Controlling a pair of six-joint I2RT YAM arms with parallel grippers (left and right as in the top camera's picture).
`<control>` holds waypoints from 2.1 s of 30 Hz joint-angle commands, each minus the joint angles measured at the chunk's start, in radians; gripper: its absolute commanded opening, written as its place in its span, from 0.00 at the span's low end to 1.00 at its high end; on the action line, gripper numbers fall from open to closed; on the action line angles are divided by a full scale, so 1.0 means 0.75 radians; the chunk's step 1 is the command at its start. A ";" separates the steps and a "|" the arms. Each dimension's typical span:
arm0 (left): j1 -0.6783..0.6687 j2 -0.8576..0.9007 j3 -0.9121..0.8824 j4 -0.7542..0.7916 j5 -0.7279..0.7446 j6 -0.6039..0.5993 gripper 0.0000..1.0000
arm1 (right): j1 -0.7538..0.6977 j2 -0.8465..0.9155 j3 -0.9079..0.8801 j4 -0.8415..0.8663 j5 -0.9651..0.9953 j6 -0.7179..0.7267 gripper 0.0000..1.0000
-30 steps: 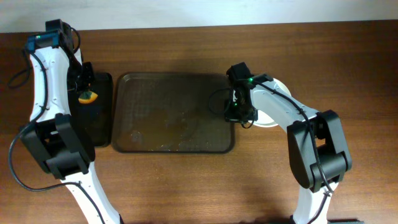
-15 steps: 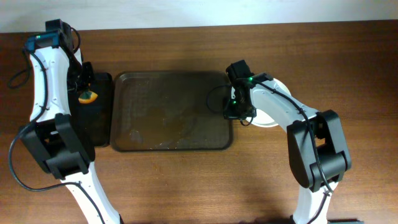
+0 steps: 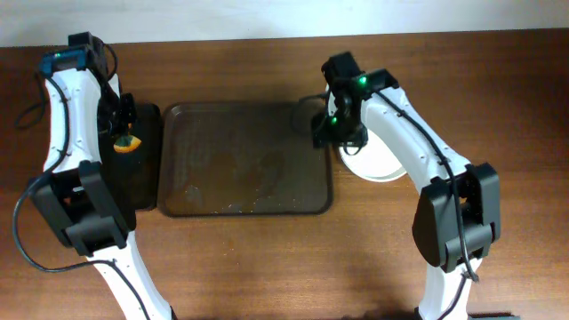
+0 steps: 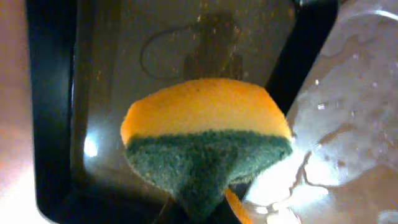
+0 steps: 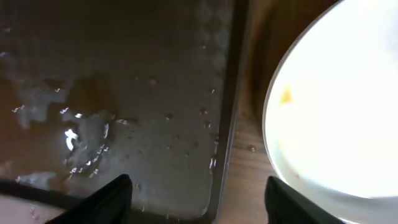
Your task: Clean dirty plates on tray and stack at the side
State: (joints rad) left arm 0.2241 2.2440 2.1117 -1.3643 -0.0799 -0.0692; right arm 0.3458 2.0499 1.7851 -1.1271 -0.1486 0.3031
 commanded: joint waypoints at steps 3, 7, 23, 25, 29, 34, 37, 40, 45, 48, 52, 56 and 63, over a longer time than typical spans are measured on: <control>0.042 -0.023 -0.146 0.133 -0.010 0.099 0.01 | 0.009 0.006 0.077 -0.062 -0.002 -0.025 0.70; 0.063 -0.023 -0.183 0.175 -0.009 0.115 0.01 | 0.009 0.006 0.077 -0.095 -0.002 -0.024 0.71; 0.072 -0.359 0.007 0.117 0.266 0.113 0.94 | -0.094 -0.185 0.477 -0.421 0.041 -0.061 0.82; 0.072 -0.410 0.007 0.117 0.272 0.113 0.99 | -0.129 -0.252 0.548 -0.483 0.068 -0.067 0.83; 0.072 -0.418 0.003 0.117 0.294 0.113 0.99 | -0.169 -0.423 0.595 -0.553 0.172 -0.070 0.87; 0.072 -0.418 0.003 0.117 0.295 0.113 0.99 | -0.173 -0.664 0.595 -0.588 0.205 -0.070 0.98; 0.072 -0.418 0.003 0.117 0.295 0.113 0.99 | -0.173 -0.762 0.595 -0.627 0.151 -0.069 0.98; 0.072 -0.418 0.003 0.117 0.295 0.113 0.99 | -0.173 -0.791 0.595 -0.627 0.090 -0.070 0.99; 0.073 -0.418 0.003 0.117 0.296 0.113 0.99 | -0.173 -0.781 0.584 -0.676 0.230 -0.084 0.98; 0.073 -0.418 0.003 0.117 0.295 0.113 0.99 | -0.173 -0.780 0.572 -0.592 0.356 -0.087 0.98; 0.073 -0.418 0.003 0.117 0.296 0.113 0.99 | -0.174 -0.893 0.423 -0.394 0.355 -0.226 0.98; 0.072 -0.418 0.003 0.117 0.295 0.113 0.99 | -0.247 -1.168 -0.064 0.012 0.282 -0.311 0.98; 0.073 -0.418 0.003 0.117 0.296 0.113 0.99 | -0.443 -1.950 -1.311 0.832 0.085 -0.339 0.98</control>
State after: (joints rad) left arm 0.2745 1.9236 2.1162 -1.2766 0.1322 0.0071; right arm 0.0406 0.7525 1.0252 -0.5938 -0.0296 0.0597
